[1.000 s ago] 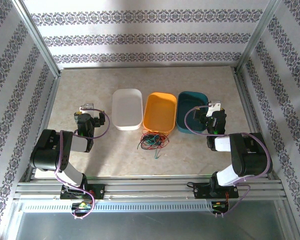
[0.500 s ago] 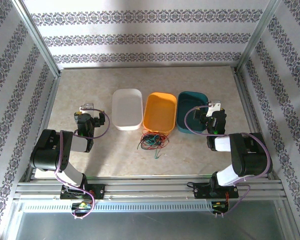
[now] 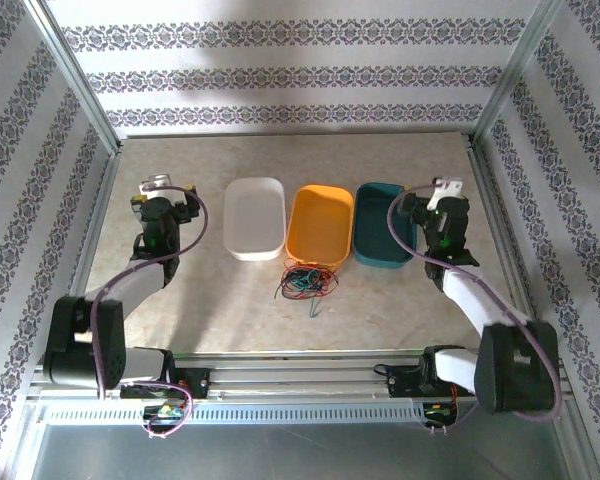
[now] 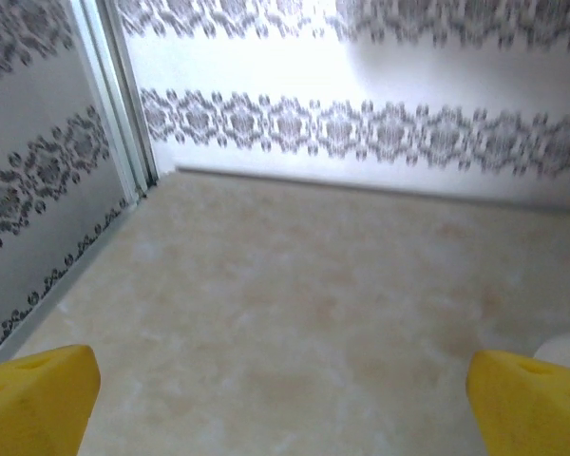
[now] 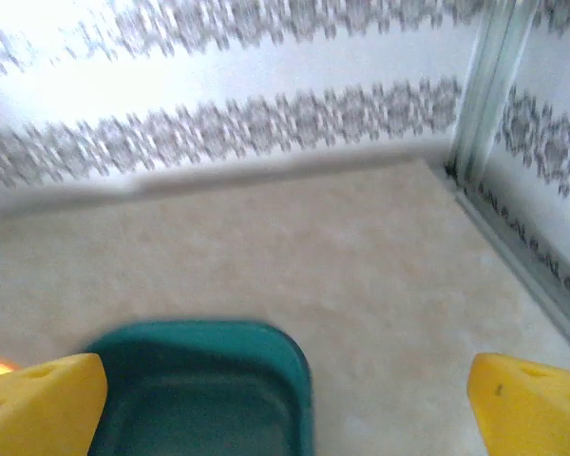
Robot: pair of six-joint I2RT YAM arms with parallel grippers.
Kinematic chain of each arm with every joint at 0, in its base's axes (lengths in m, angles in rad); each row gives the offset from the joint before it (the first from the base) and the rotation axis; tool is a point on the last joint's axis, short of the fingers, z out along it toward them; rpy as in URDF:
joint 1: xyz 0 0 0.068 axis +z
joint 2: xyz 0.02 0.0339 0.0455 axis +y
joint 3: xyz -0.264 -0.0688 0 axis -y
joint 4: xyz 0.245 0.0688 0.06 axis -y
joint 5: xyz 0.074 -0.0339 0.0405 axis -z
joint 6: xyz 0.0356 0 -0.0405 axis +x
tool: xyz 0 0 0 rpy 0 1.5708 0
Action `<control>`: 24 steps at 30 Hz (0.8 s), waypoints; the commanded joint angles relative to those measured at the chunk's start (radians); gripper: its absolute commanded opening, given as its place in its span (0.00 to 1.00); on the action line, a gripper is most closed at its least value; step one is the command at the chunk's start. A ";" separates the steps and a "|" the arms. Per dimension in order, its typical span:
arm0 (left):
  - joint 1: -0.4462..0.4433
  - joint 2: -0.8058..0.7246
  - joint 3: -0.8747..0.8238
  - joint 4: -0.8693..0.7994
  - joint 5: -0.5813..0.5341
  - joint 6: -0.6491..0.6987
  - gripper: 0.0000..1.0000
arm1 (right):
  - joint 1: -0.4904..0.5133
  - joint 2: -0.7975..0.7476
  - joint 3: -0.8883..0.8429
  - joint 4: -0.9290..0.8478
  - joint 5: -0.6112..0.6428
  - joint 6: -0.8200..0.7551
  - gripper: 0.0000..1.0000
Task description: Untangle the cables
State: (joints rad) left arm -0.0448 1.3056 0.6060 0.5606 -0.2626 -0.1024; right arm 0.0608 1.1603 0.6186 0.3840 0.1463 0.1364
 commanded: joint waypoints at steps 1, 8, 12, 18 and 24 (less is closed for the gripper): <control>-0.082 -0.046 0.024 -0.225 0.050 -0.140 0.99 | 0.142 -0.053 0.082 -0.337 0.068 0.041 0.98; -0.496 -0.021 0.034 -0.383 0.313 -0.085 0.99 | 0.497 -0.065 0.134 -0.588 -0.068 0.092 0.85; -0.621 0.006 0.046 -0.426 0.413 -0.104 0.99 | 0.595 0.009 0.178 -0.683 -0.185 0.117 0.64; -0.697 0.072 0.082 -0.447 0.464 -0.071 0.99 | 0.589 0.063 0.147 -0.691 -0.303 0.212 0.43; -0.745 0.172 0.145 -0.455 0.428 -0.028 0.99 | 0.569 0.072 0.090 -0.689 -0.400 0.261 0.35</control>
State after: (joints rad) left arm -0.7727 1.4487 0.7174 0.1345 0.1616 -0.1646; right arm 0.6479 1.2259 0.7448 -0.2825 -0.1707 0.3458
